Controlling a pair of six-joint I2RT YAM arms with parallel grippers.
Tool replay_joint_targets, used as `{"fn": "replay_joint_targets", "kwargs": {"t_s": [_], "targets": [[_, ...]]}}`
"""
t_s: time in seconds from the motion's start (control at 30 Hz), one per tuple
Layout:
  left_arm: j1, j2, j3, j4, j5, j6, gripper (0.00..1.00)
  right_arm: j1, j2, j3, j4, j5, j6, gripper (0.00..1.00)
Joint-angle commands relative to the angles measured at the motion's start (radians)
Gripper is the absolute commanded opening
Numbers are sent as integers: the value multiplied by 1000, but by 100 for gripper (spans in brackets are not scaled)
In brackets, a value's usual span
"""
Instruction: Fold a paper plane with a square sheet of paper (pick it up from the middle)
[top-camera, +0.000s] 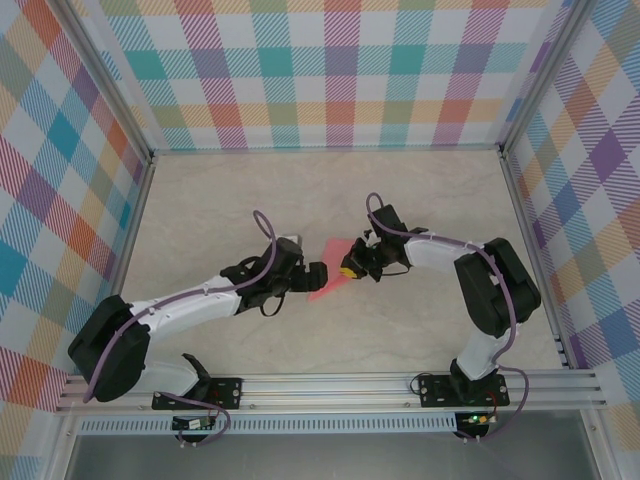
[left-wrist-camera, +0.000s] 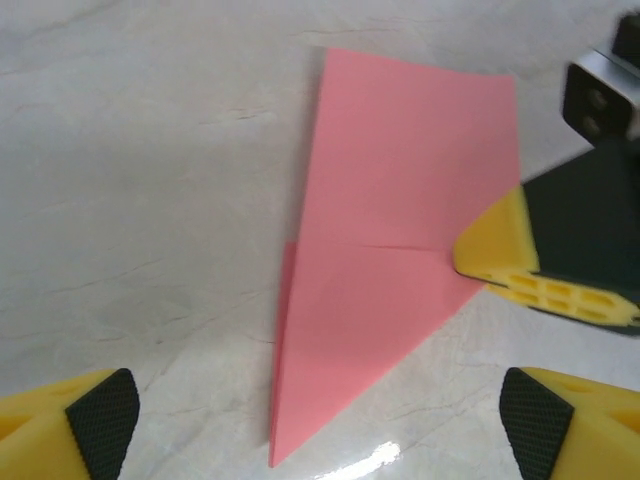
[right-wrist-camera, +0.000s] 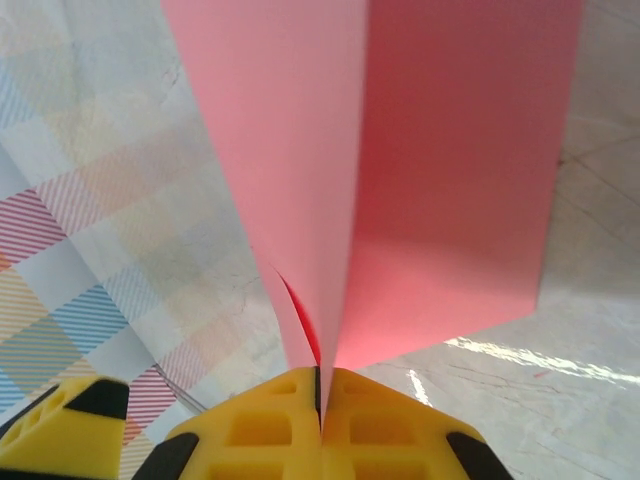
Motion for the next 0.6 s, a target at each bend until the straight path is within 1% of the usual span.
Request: {"fn": "replay_joint_targets", "kwargs": {"t_s": [0.0,0.07,0.1,0.17,0.23,0.3,0.37,0.47,0.57], "targets": [[-70,26,-24,154,-14,211,88,6,-43,47,-67,15,50,3],[-89,69,-26,202,-46,279,83,7,-44,61,-81,10,59,3],[-95,84,-42,249,-52,322,78,7,-43,68,-90,6,61,3],[-114,107,-112,415,-87,413,77,5,-40,84,-104,-1,62,3],[-115,121,-146,501,-113,450,77,5,-34,100,-124,-4,56,3],[-115,140,-147,514,-143,487,76,4,-27,115,-135,-14,51,3],[-115,170,-155,556,-149,516,75,2,-19,123,-137,-28,50,3],[-115,210,-181,630,-145,549,68,-2,-10,133,-145,-36,47,3],[-115,242,-183,653,-143,576,60,-7,-6,134,-149,-43,46,4]]}}
